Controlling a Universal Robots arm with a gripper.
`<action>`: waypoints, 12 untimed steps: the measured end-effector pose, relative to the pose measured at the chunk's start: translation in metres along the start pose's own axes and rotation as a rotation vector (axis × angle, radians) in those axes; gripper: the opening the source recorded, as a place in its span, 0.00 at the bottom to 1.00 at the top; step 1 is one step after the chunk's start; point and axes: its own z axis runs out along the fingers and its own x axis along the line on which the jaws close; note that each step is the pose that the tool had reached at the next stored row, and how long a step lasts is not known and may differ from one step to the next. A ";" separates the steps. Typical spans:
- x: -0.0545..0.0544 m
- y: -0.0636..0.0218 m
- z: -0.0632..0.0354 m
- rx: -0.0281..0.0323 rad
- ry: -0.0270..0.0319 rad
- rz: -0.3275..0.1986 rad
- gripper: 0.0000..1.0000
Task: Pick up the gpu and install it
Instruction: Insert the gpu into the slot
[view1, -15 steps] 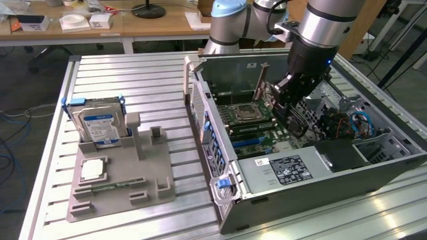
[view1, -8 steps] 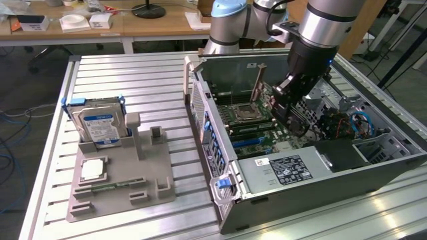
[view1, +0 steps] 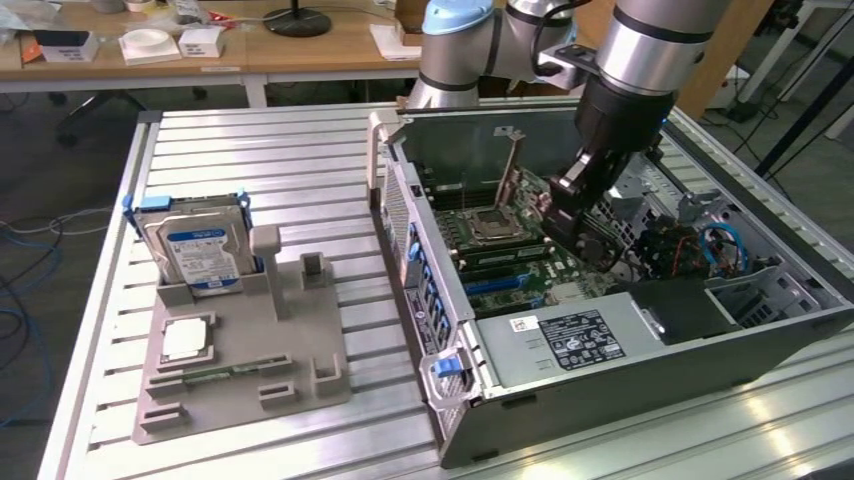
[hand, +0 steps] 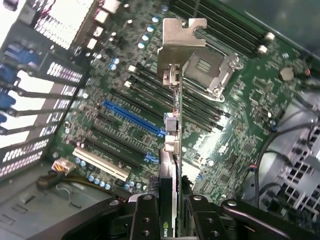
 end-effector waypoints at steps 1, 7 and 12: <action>0.000 0.0000 0.0000 -0.0003 -0.0001 -0.019 0.27; 0.000 -0.0001 0.0000 -0.0024 -0.0009 -0.113 0.27; -0.002 -0.0011 0.0000 -0.0041 0.0000 -0.157 0.27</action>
